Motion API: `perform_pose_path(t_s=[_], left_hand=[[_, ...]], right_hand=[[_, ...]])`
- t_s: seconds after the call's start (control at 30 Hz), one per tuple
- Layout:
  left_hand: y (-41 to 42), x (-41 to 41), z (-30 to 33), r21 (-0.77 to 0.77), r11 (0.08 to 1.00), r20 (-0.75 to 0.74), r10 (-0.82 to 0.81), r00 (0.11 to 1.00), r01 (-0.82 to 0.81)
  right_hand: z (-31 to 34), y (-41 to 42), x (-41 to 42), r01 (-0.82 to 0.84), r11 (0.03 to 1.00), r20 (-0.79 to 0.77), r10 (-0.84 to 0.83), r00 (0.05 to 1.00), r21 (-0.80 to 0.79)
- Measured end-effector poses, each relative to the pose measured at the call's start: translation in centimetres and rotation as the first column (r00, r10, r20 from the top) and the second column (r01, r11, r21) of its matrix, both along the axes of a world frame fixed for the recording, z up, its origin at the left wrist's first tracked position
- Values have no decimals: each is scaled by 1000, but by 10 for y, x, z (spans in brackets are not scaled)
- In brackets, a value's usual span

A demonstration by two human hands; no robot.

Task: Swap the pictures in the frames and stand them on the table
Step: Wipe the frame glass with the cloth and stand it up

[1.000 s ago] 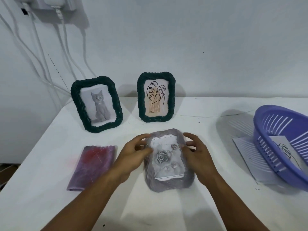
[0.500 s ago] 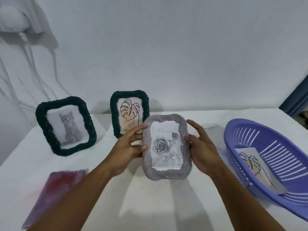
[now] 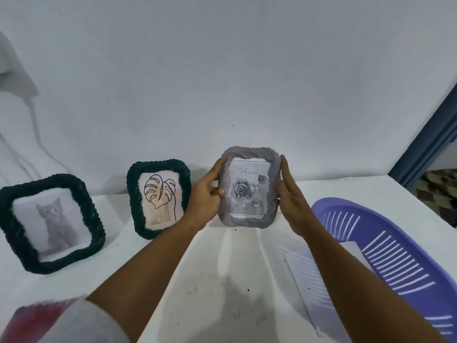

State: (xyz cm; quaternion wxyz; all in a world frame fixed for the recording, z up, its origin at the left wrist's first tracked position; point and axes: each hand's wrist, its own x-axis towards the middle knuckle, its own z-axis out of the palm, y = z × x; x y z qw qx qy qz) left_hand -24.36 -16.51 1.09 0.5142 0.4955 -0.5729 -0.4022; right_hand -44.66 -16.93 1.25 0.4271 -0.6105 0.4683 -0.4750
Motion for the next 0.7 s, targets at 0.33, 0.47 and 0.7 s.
perform_pose_path(t_s=[0.33, 0.47, 0.7], left_hand=[[-36, -12, -29, -25, 999, 92, 26, 995, -24], [-39, -11, -39, -9, 1000, 116, 14, 993, -13], [-33, -9, -46, 3, 1000, 222, 20, 975, -21]], right_hand=[[-8, -16, -3, 11, 995, -572, -69, 817, -104], [-14, -19, -2, 33, 991, -568, -100, 817, -128], [-24, -14, -3, 69, 992, -541, -116, 833, -105]])
